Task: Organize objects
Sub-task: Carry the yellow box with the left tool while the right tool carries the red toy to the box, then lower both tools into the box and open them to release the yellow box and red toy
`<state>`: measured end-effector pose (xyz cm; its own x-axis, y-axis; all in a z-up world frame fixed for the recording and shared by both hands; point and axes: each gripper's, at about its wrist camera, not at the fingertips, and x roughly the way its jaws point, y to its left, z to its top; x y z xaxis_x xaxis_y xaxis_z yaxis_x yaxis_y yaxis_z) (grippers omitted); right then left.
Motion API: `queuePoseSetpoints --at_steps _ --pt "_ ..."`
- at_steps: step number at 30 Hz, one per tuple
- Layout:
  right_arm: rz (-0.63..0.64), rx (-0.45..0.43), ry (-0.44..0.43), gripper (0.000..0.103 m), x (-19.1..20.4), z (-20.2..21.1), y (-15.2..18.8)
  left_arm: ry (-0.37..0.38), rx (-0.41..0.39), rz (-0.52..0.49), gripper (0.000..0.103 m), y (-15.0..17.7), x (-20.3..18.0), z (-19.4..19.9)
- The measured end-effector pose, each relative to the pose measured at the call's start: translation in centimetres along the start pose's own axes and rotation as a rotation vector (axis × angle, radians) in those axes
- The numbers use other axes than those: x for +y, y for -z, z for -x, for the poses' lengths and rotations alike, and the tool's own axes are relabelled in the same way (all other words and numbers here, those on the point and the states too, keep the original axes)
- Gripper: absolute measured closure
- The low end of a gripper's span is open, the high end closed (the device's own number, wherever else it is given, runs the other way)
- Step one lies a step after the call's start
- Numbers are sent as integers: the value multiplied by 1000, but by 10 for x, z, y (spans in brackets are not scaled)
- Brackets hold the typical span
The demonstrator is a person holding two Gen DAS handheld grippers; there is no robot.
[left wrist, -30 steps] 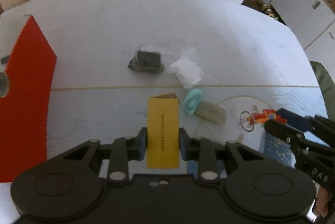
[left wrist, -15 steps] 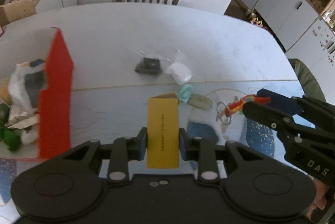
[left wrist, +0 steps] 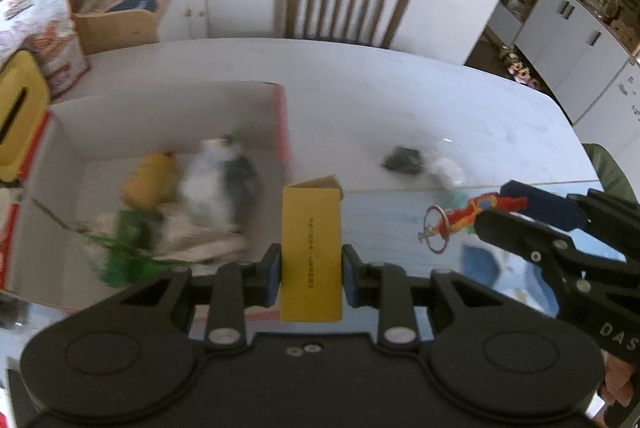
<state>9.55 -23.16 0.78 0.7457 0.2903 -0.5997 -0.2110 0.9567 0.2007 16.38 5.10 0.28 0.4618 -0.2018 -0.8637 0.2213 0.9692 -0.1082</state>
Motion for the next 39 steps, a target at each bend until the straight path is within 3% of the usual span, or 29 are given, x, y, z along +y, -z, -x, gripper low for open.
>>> queuePoseSetpoints --at_steps 8,19,39 --pt "17 30 -16 70 51 -39 -9 -76 3 45 74 -12 77 3" --pt "53 94 -13 70 100 -97 -5 -186 23 94 74 -37 155 -27" --pt "76 241 16 70 129 -162 26 -239 125 63 74 -60 183 -104"
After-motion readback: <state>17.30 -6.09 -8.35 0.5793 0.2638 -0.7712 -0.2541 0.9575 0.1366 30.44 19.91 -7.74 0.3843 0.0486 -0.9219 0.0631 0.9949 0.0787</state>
